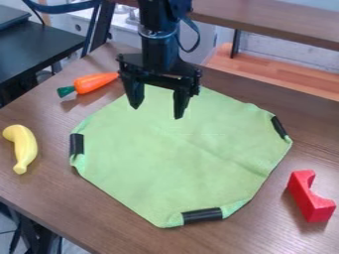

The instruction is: Move the carrot from upper left of the table to bottom right on the cloth

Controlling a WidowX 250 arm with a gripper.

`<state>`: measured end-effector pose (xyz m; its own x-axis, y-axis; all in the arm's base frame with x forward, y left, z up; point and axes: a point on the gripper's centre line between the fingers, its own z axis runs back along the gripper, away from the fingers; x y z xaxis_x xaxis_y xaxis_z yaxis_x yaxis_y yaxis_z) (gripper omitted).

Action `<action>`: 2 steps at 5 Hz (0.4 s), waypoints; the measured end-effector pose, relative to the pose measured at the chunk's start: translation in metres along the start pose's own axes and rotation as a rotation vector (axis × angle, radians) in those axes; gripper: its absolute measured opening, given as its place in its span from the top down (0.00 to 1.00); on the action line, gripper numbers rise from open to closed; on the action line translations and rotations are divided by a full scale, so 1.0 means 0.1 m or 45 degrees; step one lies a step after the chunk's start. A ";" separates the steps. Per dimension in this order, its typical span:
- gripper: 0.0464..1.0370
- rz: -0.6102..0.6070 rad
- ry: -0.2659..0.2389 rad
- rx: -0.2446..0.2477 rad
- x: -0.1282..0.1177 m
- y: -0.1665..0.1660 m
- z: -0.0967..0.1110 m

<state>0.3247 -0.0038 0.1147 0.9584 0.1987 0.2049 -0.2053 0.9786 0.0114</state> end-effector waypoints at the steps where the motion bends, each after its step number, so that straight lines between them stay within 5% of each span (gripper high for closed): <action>1: 0.04 -0.001 0.038 0.008 -0.03 0.00 -0.09; 2: 0.04 -0.002 0.038 0.009 -0.03 0.00 -0.09</action>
<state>0.3231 -0.0037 0.1052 0.9643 0.1984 0.1756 -0.2048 0.9786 0.0189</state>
